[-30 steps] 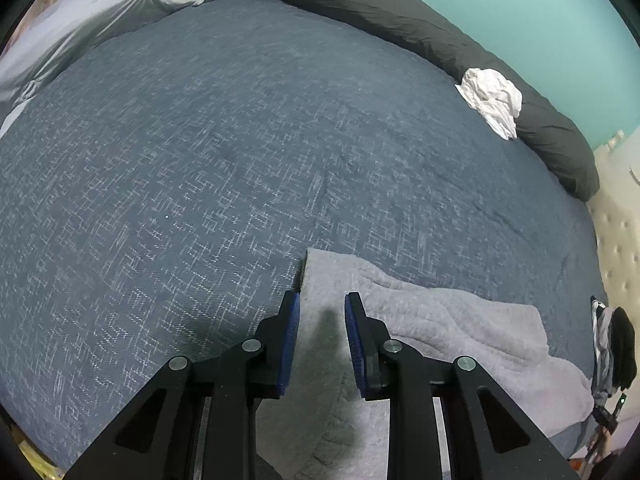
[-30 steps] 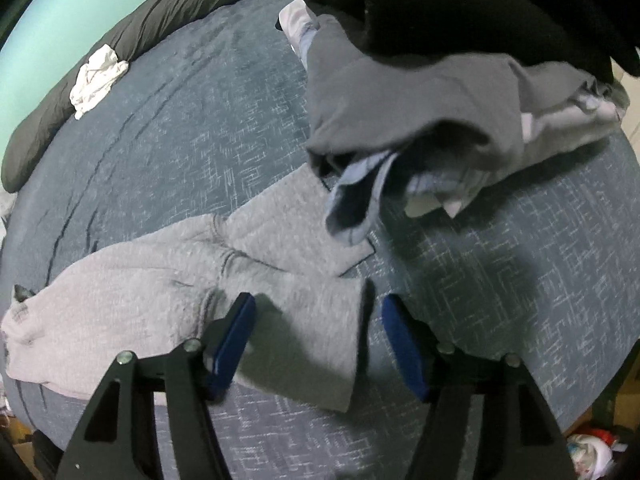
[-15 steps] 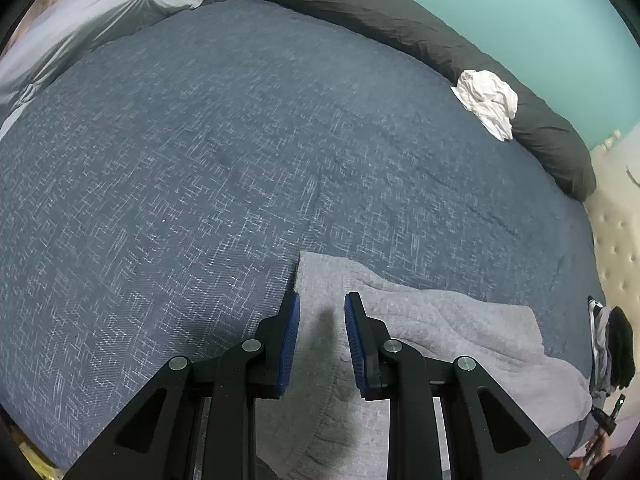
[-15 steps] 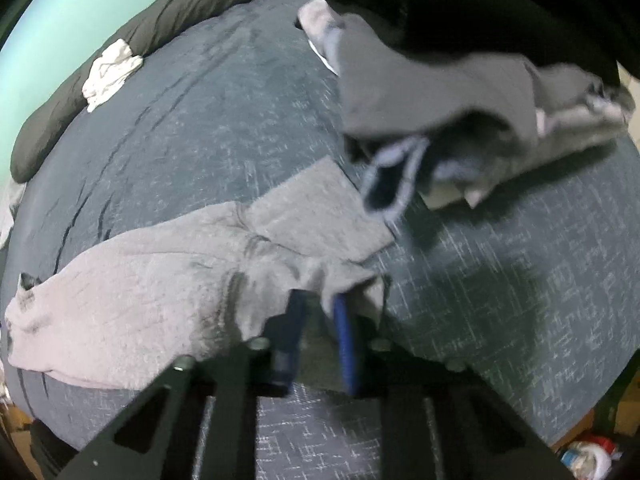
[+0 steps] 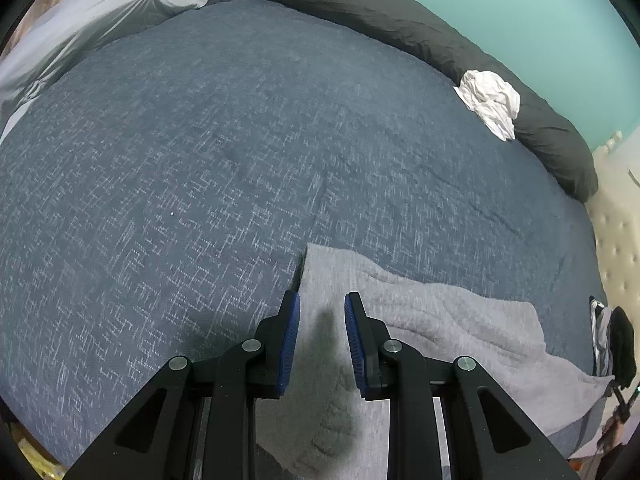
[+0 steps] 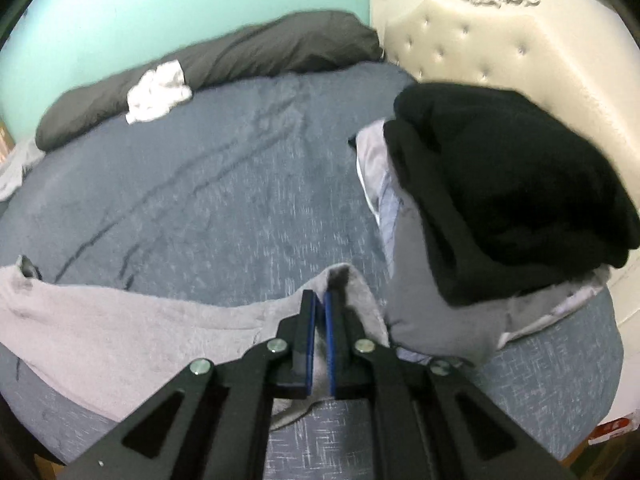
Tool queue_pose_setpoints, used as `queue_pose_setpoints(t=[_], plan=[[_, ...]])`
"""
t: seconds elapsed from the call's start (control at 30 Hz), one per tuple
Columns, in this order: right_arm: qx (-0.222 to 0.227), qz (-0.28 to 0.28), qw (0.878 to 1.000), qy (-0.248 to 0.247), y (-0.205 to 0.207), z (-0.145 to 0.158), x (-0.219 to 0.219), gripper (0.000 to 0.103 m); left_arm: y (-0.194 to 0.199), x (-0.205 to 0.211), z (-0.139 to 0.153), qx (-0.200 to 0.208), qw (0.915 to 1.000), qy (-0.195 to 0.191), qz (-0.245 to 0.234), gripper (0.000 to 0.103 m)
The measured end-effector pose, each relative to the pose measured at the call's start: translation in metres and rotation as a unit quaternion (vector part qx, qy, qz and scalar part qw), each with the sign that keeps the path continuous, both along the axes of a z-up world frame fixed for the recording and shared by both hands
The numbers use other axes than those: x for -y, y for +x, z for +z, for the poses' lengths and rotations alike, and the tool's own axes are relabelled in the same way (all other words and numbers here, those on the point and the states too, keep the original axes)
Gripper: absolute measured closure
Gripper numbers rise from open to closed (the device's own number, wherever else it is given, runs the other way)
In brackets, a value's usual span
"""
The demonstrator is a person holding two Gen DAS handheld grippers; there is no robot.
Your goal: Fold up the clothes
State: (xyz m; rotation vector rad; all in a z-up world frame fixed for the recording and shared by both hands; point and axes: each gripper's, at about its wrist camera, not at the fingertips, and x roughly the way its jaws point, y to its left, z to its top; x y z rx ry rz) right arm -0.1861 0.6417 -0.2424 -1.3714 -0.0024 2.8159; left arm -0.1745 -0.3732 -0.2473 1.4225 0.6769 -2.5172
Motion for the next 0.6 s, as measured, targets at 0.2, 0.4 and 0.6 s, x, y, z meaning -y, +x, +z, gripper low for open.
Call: queue_pose_setpoints(t=[0.2,0.4,0.6], plan=[[0.049,-0.052,0.997,-0.013,-0.006,-0.054,-0.008,0.096,0.005,-0.002,0.004,-0.001,1.0000,0.002,0.005,0.077],[0.043,-0.082,0.994,0.050,0.003,-0.060,-0.015,0.080,0.003,-0.009,0.007,0.001,1.0000,-0.002,0.004,0.077],[0.023,-0.103,0.994,-0.011,0.024,-0.052,-0.036,0.076,-0.004,-0.021,0.007,0.000,1.0000,-0.003,-0.006,0.077]])
